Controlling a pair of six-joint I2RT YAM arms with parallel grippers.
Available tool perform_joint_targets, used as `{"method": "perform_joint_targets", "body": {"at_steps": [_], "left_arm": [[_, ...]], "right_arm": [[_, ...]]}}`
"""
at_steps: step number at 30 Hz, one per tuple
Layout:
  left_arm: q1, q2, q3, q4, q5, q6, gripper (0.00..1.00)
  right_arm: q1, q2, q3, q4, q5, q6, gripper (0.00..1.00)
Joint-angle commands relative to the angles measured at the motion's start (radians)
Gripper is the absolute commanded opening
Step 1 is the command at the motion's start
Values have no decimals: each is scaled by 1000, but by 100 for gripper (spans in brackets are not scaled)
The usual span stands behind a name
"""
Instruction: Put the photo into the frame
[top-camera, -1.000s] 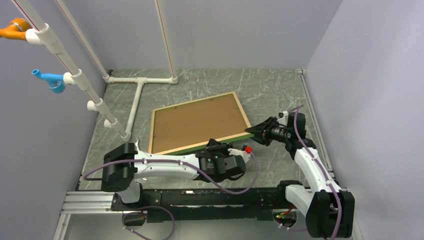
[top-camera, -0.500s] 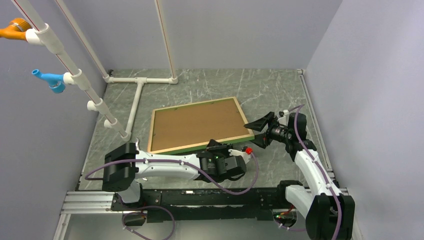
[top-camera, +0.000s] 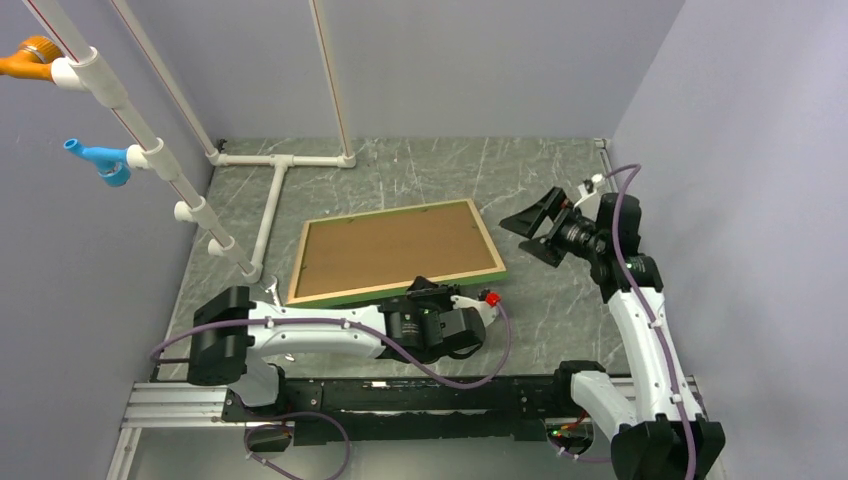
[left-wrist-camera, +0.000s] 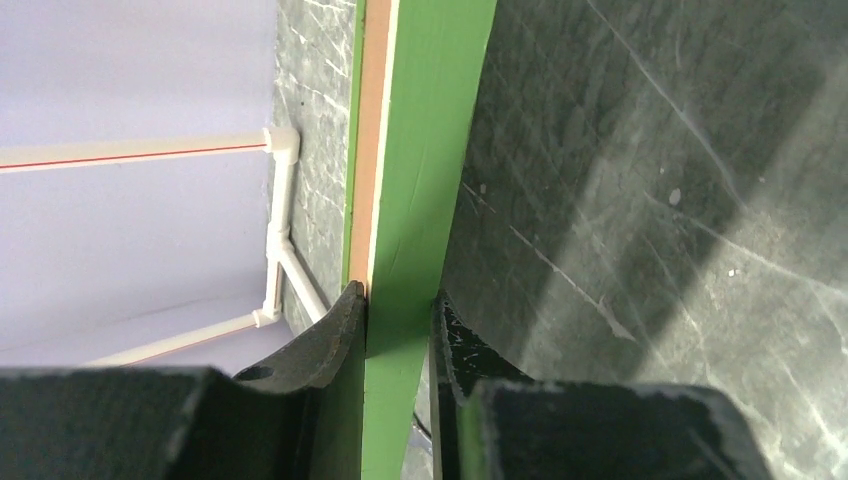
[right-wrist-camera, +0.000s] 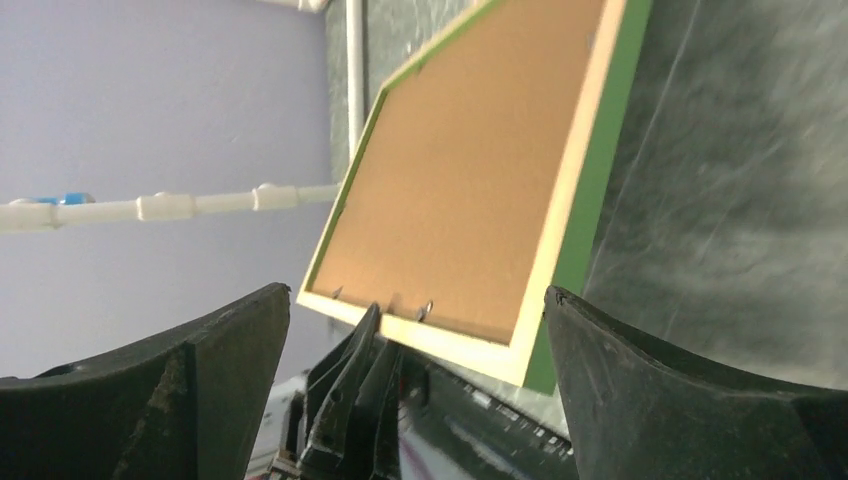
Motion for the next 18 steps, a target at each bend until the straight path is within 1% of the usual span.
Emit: {"method": "perform_joint_targets", "body": {"at_steps": [1, 5, 11, 14, 18], "left_arm": [[-6, -109, 47, -5, -12, -19, 0], [-6, -169, 54, -11, 27, -8, 0], [-5, -255, 57, -5, 73, 20, 0], [-2, -299, 56, 2, 107, 33, 0], [16, -342, 72, -23, 193, 27, 0]], "right_arm": [[-5, -26, 120, -78, 157, -198, 100], [-5, -116, 76, 85, 139, -242, 100], [-5, -295, -55, 352, 128, -324, 100], [-4, -374, -118, 447, 136, -365, 100], [-5, -406, -155, 525, 105, -401, 100]]}}
